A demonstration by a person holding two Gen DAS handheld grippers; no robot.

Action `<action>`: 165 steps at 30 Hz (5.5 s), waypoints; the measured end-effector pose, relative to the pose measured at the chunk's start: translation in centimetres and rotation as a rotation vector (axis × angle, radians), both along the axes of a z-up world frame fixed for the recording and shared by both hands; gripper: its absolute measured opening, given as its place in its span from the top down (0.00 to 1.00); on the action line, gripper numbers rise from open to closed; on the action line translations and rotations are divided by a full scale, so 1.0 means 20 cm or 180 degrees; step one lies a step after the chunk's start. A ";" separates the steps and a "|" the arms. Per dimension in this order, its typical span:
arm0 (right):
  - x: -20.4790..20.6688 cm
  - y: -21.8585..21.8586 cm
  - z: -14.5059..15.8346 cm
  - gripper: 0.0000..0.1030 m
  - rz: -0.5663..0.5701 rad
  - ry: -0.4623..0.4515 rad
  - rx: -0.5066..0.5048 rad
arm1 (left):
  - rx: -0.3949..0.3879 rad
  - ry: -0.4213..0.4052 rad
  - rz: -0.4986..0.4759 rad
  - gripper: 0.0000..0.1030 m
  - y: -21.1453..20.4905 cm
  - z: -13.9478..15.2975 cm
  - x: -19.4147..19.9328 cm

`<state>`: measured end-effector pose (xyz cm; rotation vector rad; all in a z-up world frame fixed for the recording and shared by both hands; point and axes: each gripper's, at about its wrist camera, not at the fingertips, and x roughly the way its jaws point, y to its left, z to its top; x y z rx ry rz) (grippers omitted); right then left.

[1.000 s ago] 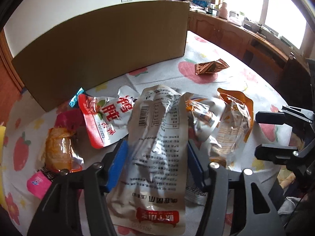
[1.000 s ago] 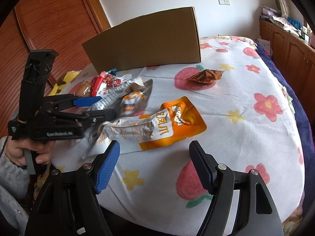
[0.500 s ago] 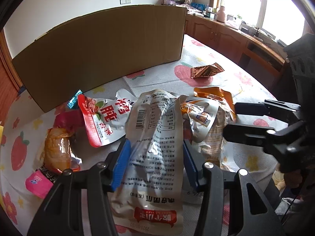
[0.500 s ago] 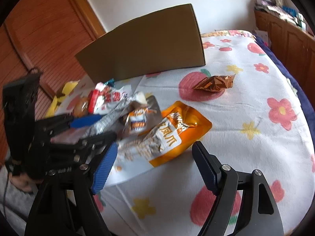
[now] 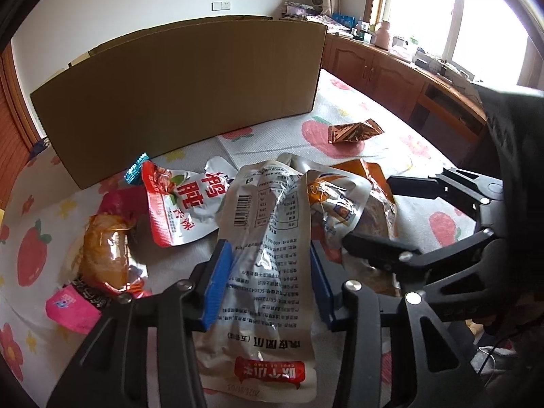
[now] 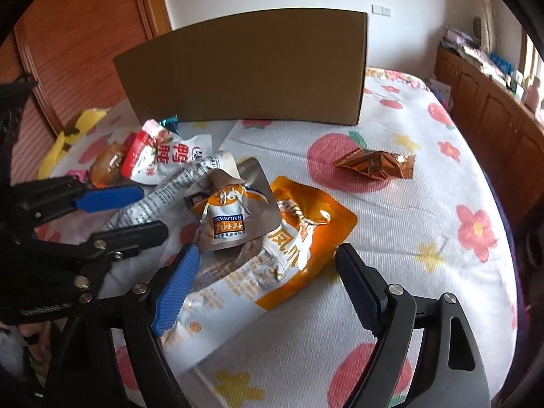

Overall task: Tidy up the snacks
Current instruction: 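Grasp a white packet with the left tool while the right tool grasps the orange chicken-feet pouch, then carry both held packets up and over the open cardboard box, then open both tools to release the packets into the box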

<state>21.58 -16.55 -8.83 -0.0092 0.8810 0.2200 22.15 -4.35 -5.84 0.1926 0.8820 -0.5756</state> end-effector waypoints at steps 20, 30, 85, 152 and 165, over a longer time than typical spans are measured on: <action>-0.05 -0.17 0.04 0.60 0.0348 0.0234 0.0038 | 0.0035 -0.0101 -0.0024 0.83 0.01 0.07 -0.05; -0.03 -0.19 0.05 0.59 0.0362 0.0243 -0.0039 | 0.0155 -0.0039 -0.0132 0.88 0.02 0.12 0.00; -0.08 -0.17 0.33 0.72 0.0628 -0.0212 -0.0082 | -0.0113 -0.0589 0.0030 1.00 0.17 0.55 -0.15; 1.20 -0.10 0.60 0.65 0.0571 -0.0691 -0.0015 | -0.0138 -0.0841 0.0593 0.99 0.22 0.60 1.04; 1.11 -0.09 0.61 0.55 0.0616 -0.0630 -0.0072 | -0.0127 -0.0885 0.0594 0.96 0.27 0.60 0.87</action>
